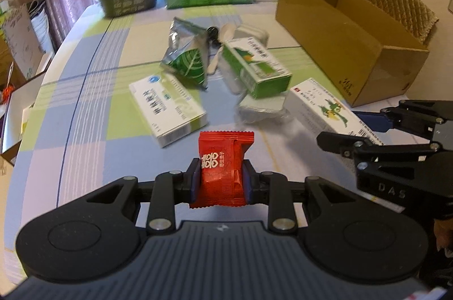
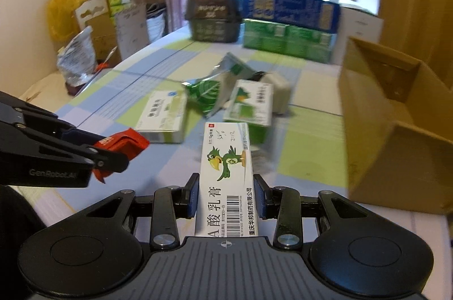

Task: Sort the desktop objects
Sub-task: 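Carry the candy and the white box toward the cardboard box with both tools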

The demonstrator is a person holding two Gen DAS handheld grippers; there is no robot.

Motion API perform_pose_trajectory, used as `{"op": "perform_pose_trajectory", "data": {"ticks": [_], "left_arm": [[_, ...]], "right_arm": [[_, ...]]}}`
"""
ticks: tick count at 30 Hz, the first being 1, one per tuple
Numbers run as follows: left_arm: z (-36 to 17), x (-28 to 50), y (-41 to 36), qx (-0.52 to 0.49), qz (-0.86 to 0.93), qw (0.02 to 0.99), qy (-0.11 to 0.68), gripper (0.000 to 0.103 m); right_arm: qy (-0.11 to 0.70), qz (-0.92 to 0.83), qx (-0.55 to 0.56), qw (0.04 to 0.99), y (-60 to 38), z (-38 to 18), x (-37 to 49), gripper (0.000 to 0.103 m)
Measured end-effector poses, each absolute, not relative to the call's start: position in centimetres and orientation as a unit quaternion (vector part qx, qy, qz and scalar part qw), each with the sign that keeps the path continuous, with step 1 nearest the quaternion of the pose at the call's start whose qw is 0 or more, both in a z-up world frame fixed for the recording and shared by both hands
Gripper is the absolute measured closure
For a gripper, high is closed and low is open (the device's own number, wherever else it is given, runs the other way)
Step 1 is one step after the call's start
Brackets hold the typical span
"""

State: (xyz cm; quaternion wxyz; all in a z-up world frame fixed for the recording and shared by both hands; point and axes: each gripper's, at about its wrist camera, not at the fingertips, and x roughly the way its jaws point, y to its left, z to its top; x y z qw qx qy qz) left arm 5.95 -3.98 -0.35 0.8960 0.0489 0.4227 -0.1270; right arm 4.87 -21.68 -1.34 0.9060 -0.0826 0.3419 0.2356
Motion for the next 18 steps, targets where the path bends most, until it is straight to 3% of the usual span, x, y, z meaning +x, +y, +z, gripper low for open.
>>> {"op": "perform_pose_trajectory", "data": {"ticks": [18], "left_arm": [[3.2, 7.1, -12.4, 0.069, -0.170, 0.898, 0.401, 0.078]], "right_arm": [[0.303, 0.166, -0.052, 0.937, -30.0, 3.7, 5.2, 0.067]]}}
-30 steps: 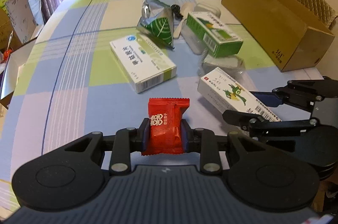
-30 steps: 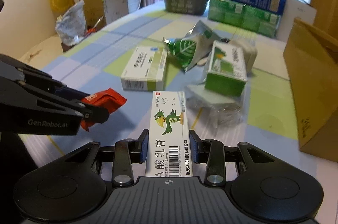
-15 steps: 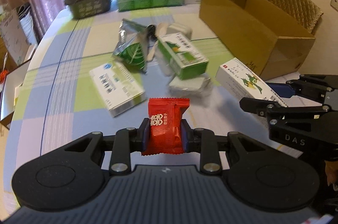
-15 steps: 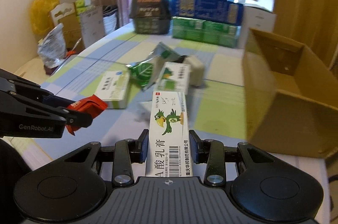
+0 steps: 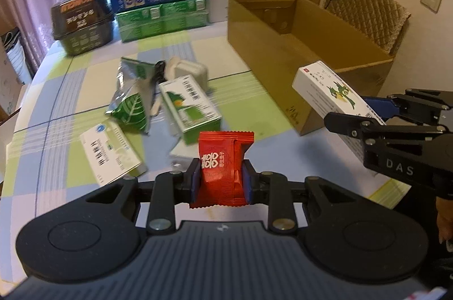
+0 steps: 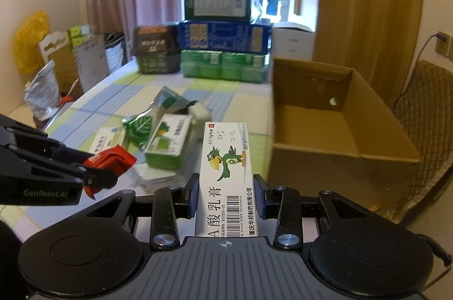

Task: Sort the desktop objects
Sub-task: 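Carry the candy and the white box toward the cardboard box with both tools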

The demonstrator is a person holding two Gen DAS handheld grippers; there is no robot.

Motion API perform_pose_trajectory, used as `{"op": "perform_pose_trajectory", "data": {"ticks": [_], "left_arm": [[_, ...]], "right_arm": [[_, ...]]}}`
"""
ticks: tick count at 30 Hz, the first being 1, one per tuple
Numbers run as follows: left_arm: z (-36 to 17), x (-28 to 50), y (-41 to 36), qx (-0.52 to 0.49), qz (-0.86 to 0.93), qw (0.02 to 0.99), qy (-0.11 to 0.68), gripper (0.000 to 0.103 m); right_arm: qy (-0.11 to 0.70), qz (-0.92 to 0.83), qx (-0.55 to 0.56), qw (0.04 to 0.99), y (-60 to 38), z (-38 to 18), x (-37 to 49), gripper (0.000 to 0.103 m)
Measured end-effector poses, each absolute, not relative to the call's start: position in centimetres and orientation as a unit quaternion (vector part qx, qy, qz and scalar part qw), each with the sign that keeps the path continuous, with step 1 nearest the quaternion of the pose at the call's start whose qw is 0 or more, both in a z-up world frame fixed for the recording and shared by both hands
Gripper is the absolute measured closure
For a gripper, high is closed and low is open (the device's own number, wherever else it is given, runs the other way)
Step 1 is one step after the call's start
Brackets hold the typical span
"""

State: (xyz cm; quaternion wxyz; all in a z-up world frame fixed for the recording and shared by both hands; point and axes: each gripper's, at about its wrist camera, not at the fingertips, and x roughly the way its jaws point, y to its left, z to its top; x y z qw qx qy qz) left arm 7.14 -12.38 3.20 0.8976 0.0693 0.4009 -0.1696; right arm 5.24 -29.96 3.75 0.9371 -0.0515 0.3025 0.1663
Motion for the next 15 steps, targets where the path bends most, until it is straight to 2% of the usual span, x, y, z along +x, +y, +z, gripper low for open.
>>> {"op": "perform_pose_trajectory", "data": {"ticks": [15], "left_arm": [[6.7, 11.0, -22.0, 0.075, -0.232, 0.901, 0.359, 0.078]], "right_arm": [[0.267, 0.099, -0.011, 0.959, -38.9, 8.9, 10.1, 0.067]]}}
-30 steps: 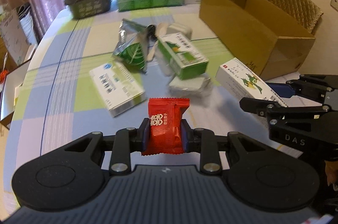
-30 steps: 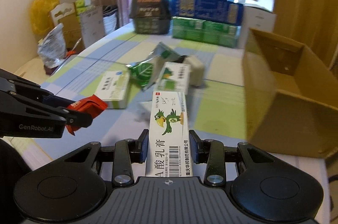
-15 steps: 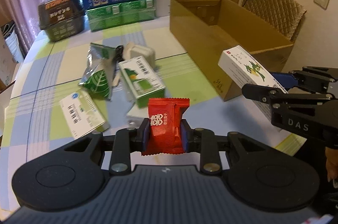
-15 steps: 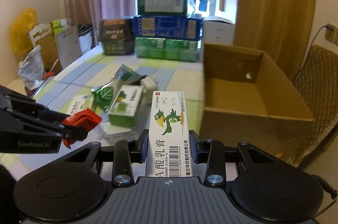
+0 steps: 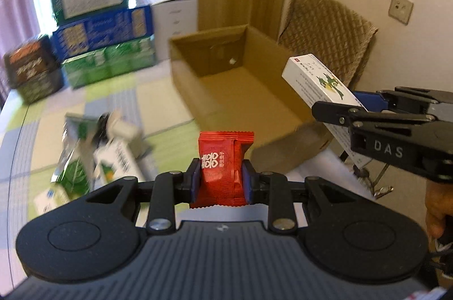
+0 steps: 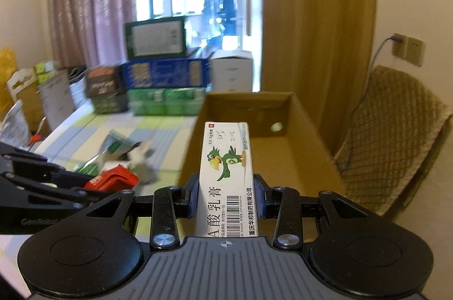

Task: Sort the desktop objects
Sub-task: 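Carry the candy and the white box toward the cardboard box with both tools, then open both tools to drop the candy and white box into the cardboard box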

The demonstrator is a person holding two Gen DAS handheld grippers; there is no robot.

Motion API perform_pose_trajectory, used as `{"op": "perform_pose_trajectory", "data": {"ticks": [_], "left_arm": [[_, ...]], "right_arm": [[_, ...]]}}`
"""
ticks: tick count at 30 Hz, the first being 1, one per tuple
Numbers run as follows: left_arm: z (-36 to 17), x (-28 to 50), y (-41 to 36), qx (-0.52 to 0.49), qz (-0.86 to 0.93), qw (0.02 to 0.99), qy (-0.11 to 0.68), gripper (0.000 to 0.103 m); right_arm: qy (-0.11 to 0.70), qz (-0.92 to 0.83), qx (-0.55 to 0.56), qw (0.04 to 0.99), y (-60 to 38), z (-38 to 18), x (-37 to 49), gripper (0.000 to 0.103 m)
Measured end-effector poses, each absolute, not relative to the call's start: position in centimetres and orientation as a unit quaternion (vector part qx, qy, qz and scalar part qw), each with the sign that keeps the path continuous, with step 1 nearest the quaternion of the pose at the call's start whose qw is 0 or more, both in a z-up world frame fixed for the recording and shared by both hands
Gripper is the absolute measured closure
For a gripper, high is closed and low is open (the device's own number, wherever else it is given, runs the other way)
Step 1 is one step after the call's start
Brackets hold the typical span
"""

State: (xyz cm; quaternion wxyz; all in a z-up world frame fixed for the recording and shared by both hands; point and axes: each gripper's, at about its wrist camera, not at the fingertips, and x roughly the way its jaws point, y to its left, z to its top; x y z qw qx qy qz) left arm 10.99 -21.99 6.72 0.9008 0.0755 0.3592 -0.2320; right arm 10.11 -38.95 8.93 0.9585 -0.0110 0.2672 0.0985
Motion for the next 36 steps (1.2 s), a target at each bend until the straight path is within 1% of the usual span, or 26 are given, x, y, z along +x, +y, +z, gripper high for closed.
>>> {"op": "perform_pose_trajectory", "data": {"ticks": [7, 14, 22, 30, 33, 36], "left_arm": [[7.6, 15.0, -26.4, 0.074, -0.248, 0.901, 0.349, 0.078], [6.8, 19.0, -29.6, 0.067, -0.249, 0.900, 0.352, 0.078], [4.5, 21.8, -31.3, 0.070, -0.246, 0.894, 0.368, 0.078], [3.0, 22.6, -32.0, 0.076, -0.246, 0.891, 0.373, 0.078], [2.8, 22.9, -32.1, 0.078, -0.243, 0.894, 0.368, 0.060], [3.1, 22.6, -31.6, 0.077, -0.244, 0.897, 0.360, 0.060]], "right_arm": [[0.266, 0.080, 0.010, 0.960, -42.7, 10.0, 15.2, 0.067], [0.292, 0.080, 0.016, 0.953, -44.5, 8.2, 19.5, 0.067], [0.306, 0.076, 0.034, 0.948, -45.8, 6.0, 21.8, 0.067], [0.316, 0.075, 0.041, 0.945, -46.1, 4.9, 23.0, 0.067], [0.318, 0.076, 0.042, 0.944, -46.0, 4.7, 23.1, 0.067], [0.320, 0.078, 0.040, 0.943, -45.8, 4.6, 23.2, 0.067]]}}
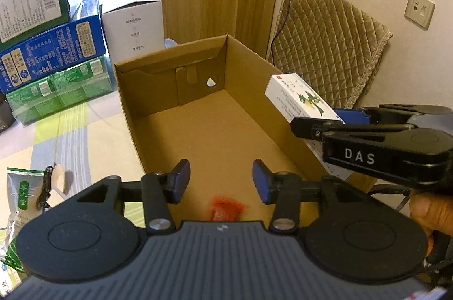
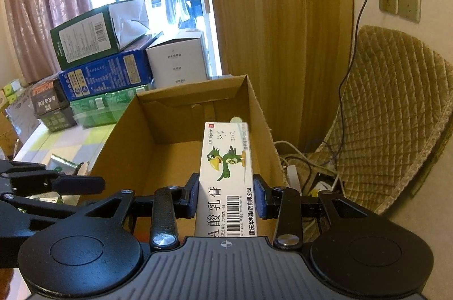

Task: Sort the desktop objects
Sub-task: 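Open both tools to drop the candy and white box into the cardboard box, then withdraw both tools from the cardboard box back over the table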

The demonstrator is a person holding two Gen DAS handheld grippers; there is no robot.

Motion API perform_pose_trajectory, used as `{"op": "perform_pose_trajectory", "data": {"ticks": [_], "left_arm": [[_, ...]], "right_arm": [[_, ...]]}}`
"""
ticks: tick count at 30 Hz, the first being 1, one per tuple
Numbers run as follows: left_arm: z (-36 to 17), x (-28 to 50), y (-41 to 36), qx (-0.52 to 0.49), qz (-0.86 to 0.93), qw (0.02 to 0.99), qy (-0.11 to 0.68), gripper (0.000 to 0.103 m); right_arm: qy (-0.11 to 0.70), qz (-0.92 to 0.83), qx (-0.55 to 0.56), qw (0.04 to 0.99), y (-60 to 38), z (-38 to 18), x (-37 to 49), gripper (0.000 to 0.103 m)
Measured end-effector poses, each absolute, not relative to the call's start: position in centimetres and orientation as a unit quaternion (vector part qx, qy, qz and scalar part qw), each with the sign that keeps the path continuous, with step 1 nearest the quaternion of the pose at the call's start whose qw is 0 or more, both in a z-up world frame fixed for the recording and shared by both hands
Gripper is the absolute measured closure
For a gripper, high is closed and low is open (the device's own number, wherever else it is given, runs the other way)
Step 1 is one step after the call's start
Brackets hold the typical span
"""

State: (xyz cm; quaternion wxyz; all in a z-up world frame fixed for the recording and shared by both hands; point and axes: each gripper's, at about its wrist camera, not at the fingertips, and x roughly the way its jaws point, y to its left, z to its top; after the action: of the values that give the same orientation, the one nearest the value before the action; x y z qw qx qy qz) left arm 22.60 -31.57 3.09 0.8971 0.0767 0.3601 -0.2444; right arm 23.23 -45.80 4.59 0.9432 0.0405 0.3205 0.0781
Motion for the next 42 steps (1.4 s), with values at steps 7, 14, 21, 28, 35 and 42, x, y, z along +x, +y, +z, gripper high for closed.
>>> {"op": "perform_pose_trajectory", "data": {"ticks": [7, 14, 21, 28, 35, 42], "left_arm": [[4.4, 21.2, -28.7, 0.064, -0.227, 0.909, 0.343, 0.060], [4.8, 20.0, -26.5, 0.048, -0.211, 0.915, 0.341, 0.055], [5.2, 18.3, -24.6, 0.028, -0.198, 0.919, 0.341, 0.051], [5.7, 15.3, -22.1, 0.014, -0.182, 0.921, 0.343, 0.039], [6.0, 12.3, -19.0, 0.015, -0.158, 0.924, 0.347, 0.023], [5.9, 9.3, -15.5, 0.007, -0.131, 0.927, 0.350, 0.010]], "right_arm": [[0.330, 0.085, 0.041, 0.939, -45.0, 4.2, 23.5, 0.067], [0.321, 0.096, 0.041, 0.941, -44.1, 5.0, 23.8, 0.059], [0.299, 0.090, 0.054, 0.948, -44.3, 6.9, 21.4, 0.047], [0.302, 0.102, 0.064, 0.946, -42.6, 7.9, 16.4, 0.027], [0.317, 0.109, 0.050, 0.941, -39.5, 8.4, 12.4, 0.007], [0.332, 0.127, 0.040, 0.934, -36.8, 8.3, 9.7, 0.002]]}}
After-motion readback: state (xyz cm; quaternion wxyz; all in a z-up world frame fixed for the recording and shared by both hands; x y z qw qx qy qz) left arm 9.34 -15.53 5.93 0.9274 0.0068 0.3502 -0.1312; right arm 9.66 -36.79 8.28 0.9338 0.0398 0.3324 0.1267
